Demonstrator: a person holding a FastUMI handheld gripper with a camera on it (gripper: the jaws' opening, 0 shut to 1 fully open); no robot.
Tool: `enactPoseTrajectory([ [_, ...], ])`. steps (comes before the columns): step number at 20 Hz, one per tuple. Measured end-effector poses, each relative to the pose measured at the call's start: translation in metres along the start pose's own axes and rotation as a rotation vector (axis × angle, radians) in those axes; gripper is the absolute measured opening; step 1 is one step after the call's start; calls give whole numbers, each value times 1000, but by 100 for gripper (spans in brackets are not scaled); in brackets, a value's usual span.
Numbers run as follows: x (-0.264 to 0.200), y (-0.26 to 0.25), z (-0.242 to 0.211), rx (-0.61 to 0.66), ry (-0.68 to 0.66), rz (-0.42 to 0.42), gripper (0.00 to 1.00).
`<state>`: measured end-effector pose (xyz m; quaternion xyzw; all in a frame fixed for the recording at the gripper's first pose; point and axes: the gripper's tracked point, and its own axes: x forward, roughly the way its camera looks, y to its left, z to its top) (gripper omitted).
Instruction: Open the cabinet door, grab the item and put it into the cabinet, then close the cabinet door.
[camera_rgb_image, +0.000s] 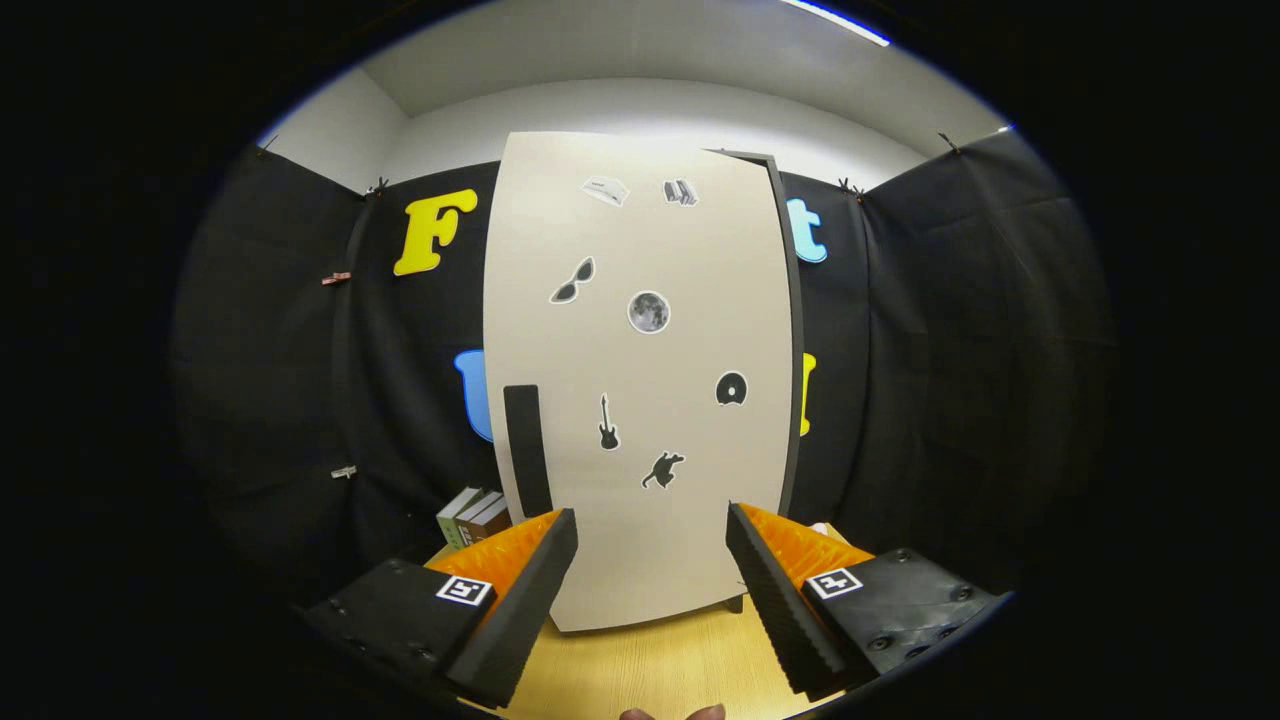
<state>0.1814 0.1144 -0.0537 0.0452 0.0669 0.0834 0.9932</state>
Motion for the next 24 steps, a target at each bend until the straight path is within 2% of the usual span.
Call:
enactPoseTrajectory([
  [24,0,4,7,8,-7,-22,98],
])
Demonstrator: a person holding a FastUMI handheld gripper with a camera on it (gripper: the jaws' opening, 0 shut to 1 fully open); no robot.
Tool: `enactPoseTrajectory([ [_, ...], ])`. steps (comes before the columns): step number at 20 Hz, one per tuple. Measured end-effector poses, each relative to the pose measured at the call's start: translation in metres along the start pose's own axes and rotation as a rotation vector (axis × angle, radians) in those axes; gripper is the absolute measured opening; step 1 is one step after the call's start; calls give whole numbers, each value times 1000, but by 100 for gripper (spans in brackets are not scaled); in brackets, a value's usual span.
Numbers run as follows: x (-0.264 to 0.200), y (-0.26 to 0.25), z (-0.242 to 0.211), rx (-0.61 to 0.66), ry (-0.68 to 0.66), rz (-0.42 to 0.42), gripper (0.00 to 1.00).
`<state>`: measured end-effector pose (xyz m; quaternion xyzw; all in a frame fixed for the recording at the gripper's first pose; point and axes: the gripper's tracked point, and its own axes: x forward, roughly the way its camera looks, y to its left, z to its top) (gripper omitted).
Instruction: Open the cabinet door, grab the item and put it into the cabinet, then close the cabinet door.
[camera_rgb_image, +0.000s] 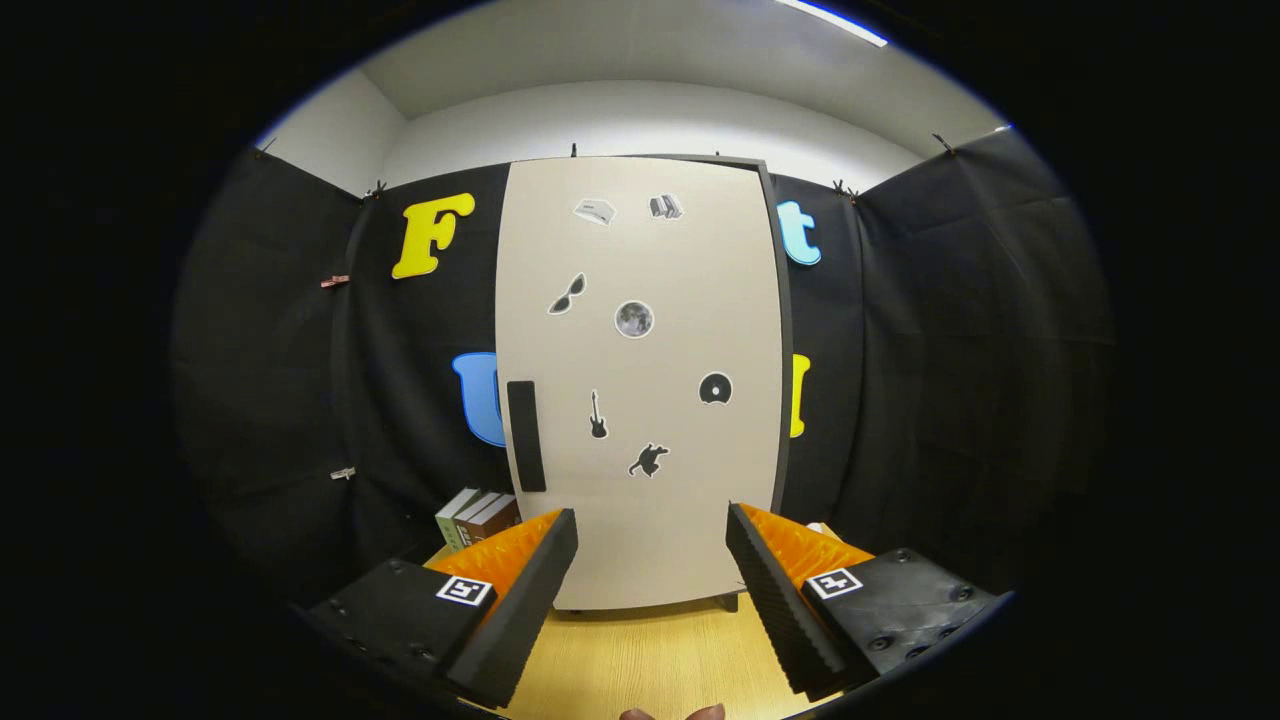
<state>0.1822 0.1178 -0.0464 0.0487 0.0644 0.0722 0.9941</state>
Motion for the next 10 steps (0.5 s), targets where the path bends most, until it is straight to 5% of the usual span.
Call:
enactPoseTrajectory([
  [10,1,1,-1,-7,0,0,98],
])
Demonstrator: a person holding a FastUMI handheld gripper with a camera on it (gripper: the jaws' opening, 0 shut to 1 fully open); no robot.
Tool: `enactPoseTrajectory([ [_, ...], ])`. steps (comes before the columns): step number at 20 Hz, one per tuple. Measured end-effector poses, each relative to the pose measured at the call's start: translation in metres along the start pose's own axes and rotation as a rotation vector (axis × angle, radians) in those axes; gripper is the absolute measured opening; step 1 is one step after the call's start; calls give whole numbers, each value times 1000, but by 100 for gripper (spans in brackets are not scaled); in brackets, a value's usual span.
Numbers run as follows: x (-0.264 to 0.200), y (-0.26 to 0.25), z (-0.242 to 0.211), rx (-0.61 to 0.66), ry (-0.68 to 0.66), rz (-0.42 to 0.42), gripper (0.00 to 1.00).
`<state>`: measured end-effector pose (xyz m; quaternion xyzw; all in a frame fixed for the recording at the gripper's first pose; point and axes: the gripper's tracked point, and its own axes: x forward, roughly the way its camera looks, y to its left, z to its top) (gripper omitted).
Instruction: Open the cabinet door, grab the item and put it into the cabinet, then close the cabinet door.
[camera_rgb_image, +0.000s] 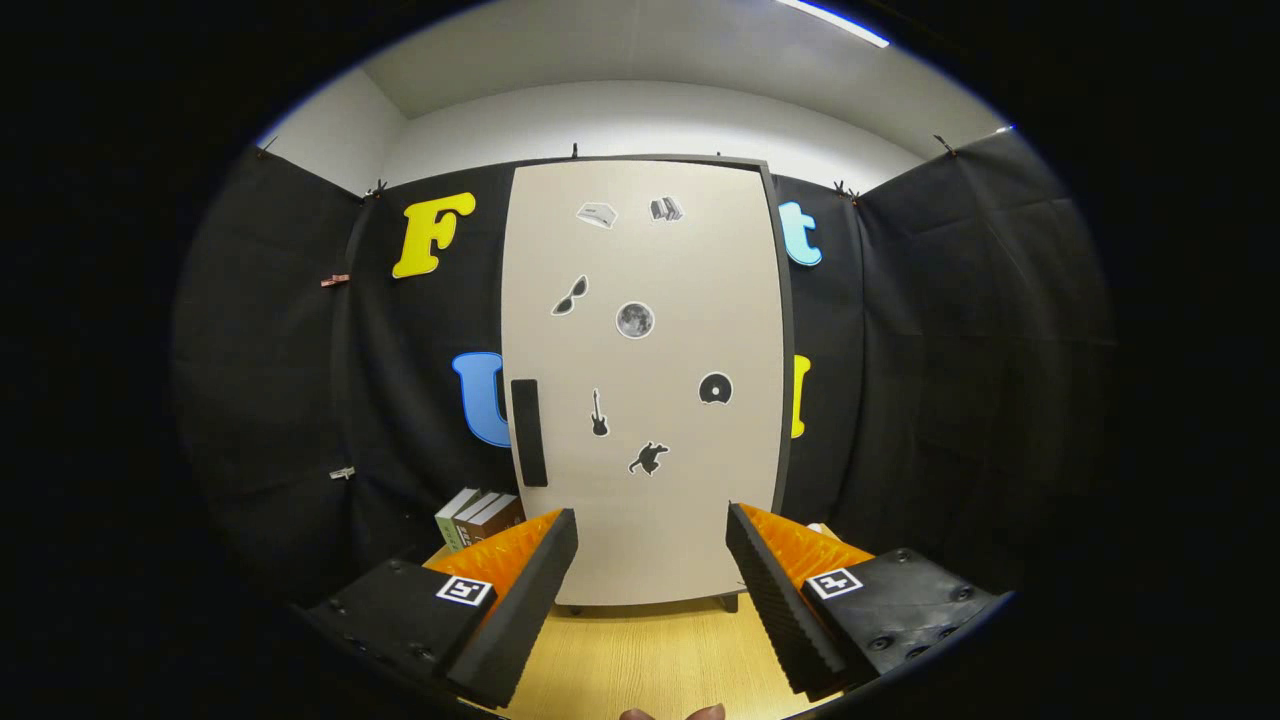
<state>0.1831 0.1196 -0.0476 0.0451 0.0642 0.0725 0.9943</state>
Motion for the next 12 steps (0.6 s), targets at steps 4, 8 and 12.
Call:
enactPoseTrajectory([
  [4,1,2,3,-1,-3,0,98],
  [8,1,4,5,-2,-7,1,98],
  [12,1,4,4,-9,-7,0,98],
])
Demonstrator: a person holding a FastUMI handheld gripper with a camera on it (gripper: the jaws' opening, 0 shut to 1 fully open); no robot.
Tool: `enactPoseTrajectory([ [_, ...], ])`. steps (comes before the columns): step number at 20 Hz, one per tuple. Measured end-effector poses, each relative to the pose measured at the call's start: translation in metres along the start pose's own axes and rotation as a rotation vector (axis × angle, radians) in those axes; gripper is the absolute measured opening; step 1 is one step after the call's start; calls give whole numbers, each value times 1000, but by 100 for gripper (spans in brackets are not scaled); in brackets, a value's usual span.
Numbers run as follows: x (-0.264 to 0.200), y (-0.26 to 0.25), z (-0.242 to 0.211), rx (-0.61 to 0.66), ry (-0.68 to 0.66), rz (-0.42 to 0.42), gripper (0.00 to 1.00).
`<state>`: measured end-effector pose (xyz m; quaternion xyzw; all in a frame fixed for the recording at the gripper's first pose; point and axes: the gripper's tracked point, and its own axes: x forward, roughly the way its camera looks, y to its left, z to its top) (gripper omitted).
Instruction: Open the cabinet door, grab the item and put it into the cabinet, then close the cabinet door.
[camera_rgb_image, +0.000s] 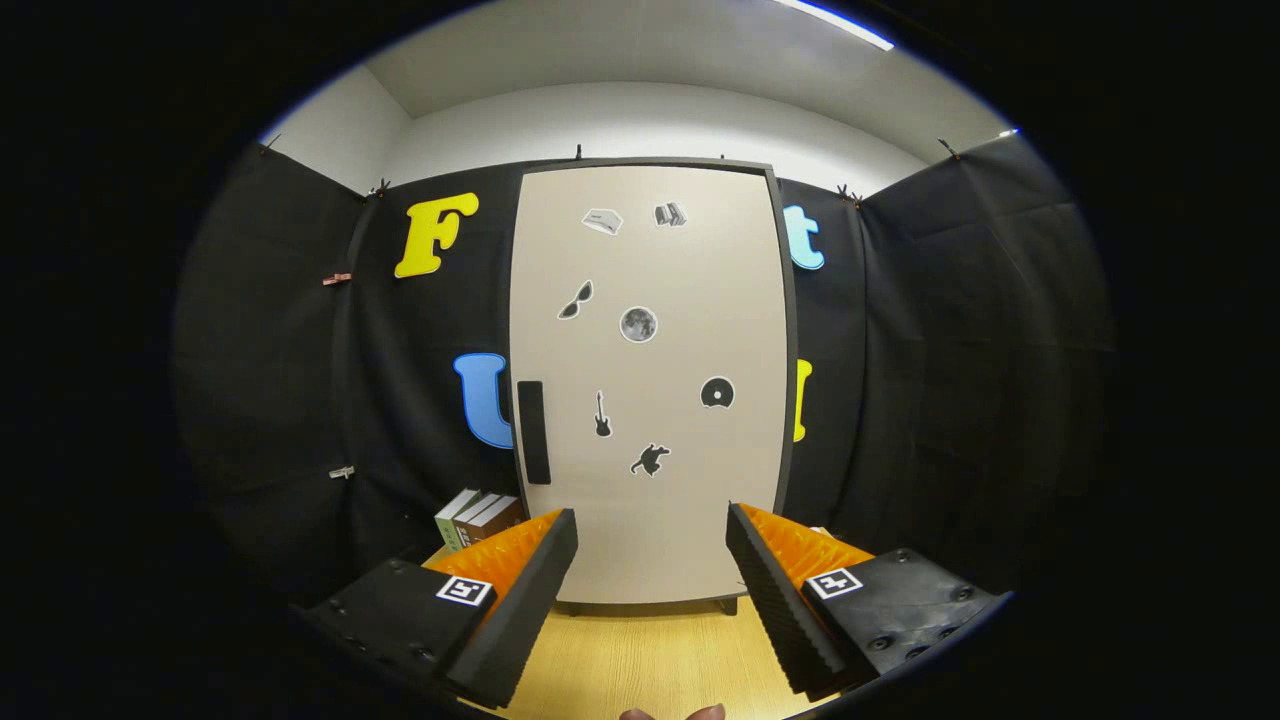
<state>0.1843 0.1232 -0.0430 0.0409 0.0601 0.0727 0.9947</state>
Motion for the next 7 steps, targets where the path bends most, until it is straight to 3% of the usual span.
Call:
enactPoseTrajectory([
  [7,2,-2,1,1,-2,-1,98],
])
